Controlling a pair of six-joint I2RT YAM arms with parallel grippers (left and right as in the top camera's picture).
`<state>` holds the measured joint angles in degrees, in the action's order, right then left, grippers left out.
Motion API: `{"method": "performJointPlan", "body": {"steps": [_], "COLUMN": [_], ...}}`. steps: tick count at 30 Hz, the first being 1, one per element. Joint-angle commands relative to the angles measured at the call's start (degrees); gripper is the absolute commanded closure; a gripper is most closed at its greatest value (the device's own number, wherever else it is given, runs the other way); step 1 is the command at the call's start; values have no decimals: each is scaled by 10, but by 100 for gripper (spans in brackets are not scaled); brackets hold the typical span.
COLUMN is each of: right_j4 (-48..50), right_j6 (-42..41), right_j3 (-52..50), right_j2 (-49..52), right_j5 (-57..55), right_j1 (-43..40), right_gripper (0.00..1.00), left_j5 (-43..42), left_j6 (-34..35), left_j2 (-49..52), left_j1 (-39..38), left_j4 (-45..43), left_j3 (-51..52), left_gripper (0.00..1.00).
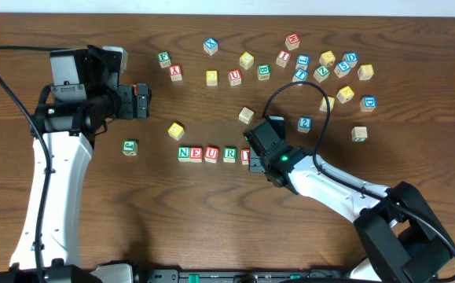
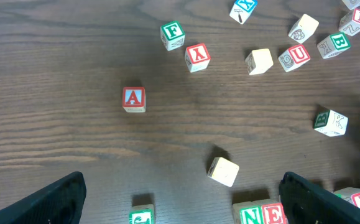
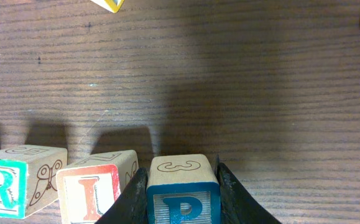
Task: Spell out NEURIPS
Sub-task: 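Lower the blue P block to the right of the red I block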
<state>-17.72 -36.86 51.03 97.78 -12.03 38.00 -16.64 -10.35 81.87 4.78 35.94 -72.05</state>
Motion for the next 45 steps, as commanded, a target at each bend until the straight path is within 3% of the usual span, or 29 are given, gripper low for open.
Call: {"method": "performJointPlan", "body": {"steps": [1,13,19,45], "right_j4": [2,2,2,3], "right_j6": [8,10,9,9], "right_j3": [-2,-2,-2,-2], "right_j2": [8,8,8,8], "right_j5": [-14,-13,-13,-16], "right_j1": [-2,-2,-2,-2], "right_gripper": [84,81,63,64], "left_j5": [-7,-7,-7,-7], "left_j6": [1,1,1,1], "left_j2": [-2,-2,-2,-2], "left_j1": [2,2,2,2], "left_j4": [0,0,0,0], "left_j3": [-13,-13,-13,-13], "left_gripper": [2,2,2,2]}}
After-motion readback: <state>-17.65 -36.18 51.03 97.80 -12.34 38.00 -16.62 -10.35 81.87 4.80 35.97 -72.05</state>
